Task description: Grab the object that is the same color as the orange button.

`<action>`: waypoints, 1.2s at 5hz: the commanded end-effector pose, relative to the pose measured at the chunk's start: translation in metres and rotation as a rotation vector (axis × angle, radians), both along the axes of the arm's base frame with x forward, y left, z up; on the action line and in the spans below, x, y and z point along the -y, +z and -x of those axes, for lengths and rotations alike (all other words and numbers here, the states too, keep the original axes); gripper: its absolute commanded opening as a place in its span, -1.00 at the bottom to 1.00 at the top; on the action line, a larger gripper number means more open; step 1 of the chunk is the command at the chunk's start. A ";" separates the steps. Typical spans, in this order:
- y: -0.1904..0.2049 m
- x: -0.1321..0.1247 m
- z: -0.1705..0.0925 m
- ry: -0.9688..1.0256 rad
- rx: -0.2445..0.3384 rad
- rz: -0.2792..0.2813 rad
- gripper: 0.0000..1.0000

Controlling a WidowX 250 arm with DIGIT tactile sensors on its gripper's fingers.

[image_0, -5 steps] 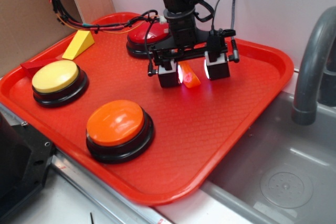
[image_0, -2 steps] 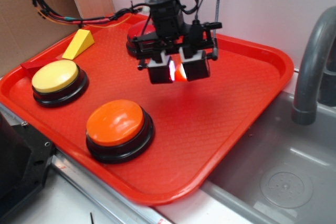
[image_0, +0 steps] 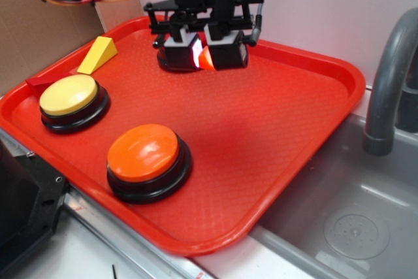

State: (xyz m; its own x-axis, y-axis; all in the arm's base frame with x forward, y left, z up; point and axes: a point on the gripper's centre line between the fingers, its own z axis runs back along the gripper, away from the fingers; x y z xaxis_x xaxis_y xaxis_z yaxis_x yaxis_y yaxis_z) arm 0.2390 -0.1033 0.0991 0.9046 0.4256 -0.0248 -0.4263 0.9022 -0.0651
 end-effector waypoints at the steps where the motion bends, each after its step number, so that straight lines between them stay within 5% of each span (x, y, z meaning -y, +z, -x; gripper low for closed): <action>1: 0.050 -0.053 0.003 -0.162 0.220 -0.102 -1.00; 3: 0.052 -0.122 0.006 -0.092 0.233 -0.097 -1.00; 6: 0.060 -0.116 0.018 -0.152 0.185 -0.105 -1.00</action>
State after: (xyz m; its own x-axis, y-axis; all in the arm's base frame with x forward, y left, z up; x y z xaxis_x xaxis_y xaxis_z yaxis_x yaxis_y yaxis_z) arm 0.2158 0.0078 0.1445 0.9471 0.2916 0.1342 -0.2909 0.9564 -0.0252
